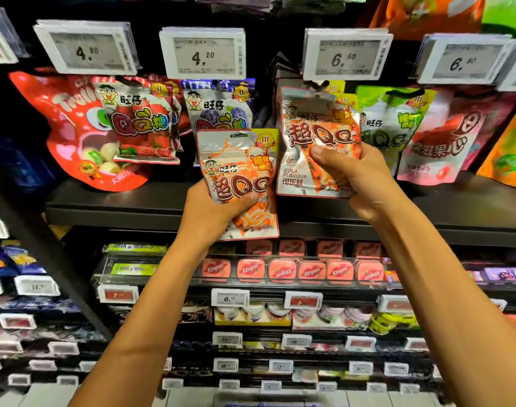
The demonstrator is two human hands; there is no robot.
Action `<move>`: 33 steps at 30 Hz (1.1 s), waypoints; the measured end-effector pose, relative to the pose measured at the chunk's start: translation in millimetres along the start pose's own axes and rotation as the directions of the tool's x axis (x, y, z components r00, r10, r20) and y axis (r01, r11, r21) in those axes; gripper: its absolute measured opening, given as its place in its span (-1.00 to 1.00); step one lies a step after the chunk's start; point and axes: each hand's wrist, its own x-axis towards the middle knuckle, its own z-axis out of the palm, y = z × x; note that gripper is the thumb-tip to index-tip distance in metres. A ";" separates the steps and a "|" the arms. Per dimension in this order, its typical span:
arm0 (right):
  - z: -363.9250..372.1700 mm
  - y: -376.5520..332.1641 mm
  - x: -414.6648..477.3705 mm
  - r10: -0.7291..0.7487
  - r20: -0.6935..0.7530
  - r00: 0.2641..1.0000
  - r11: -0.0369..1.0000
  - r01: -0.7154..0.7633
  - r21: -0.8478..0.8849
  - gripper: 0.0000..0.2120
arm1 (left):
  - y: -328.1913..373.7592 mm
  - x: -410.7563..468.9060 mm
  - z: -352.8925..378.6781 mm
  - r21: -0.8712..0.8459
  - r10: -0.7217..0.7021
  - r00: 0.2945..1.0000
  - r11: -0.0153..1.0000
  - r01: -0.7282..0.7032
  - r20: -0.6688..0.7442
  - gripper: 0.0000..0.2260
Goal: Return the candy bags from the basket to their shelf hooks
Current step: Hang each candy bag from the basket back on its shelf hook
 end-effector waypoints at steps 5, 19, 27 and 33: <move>-2.3 7.1 -10.2 0.029 0.032 0.999 0.999 -0.030 0.017 -0.72 | 3.1 -2.2 -5.3 -0.109 0.010 0.998 0.994 -0.003 0.064 -0.67; 3.6 -13.8 -4.6 0.050 -0.070 0.996 0.998 -0.047 0.046 -0.91 | 31.6 0.9 36.6 -0.025 -0.024 0.923 0.999 0.036 0.383 -0.75; 13.8 -49.3 34.7 0.021 -0.233 0.972 0.999 -0.014 0.029 -0.90 | 28.3 5.8 41.4 0.032 -0.051 0.945 0.999 0.043 0.322 -0.74; 15.3 -52.8 44.3 0.065 -0.238 0.969 0.996 -0.050 0.067 -0.91 | 28.0 9.3 44.0 0.019 -0.075 0.945 0.997 0.073 0.319 -0.73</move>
